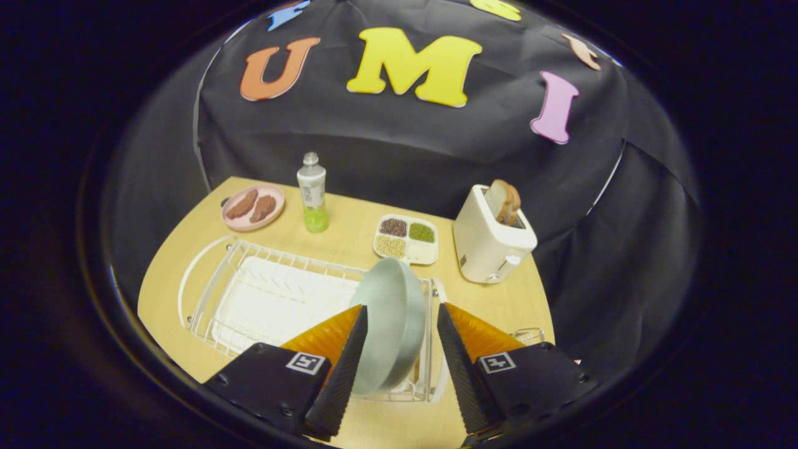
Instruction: Take the plate from the dish rack, then take the spoon from the basket and place it into the plate.
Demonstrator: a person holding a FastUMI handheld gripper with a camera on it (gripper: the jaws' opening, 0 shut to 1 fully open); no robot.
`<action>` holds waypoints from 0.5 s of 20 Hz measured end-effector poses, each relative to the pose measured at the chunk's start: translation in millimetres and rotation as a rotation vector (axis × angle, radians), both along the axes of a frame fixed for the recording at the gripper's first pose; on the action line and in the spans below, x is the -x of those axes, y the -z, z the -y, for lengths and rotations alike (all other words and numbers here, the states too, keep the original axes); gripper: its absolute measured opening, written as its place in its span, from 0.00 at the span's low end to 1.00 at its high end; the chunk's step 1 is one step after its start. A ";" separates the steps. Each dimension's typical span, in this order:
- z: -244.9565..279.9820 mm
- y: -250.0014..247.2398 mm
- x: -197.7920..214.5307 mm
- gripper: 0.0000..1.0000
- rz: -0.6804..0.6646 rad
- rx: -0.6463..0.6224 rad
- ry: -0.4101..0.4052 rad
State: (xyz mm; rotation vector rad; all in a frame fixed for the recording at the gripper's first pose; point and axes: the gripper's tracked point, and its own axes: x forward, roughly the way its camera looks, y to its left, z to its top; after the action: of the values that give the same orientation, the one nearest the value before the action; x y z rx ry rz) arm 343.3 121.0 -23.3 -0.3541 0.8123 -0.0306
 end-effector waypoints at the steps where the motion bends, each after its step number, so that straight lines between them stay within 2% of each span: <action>1: 6.1 3.0 -5.2 0.72 -0.037 0.048 0.040; 2: 12.9 4.4 -9.7 0.71 -0.063 0.101 0.067; 4: 11.3 4.2 -19.1 0.63 -0.071 0.124 0.092; 6: 8.1 6.7 -17.6 0.36 -0.098 0.128 0.118; 7: 9.0 6.5 -17.5 0.27 -0.109 0.147 0.129; 10: 13.7 2.6 -11.4 0.22 -0.108 0.219 0.182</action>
State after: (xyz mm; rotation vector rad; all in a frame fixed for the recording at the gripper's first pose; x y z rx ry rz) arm 354.7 107.4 -25.9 -0.4907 0.9498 -0.2744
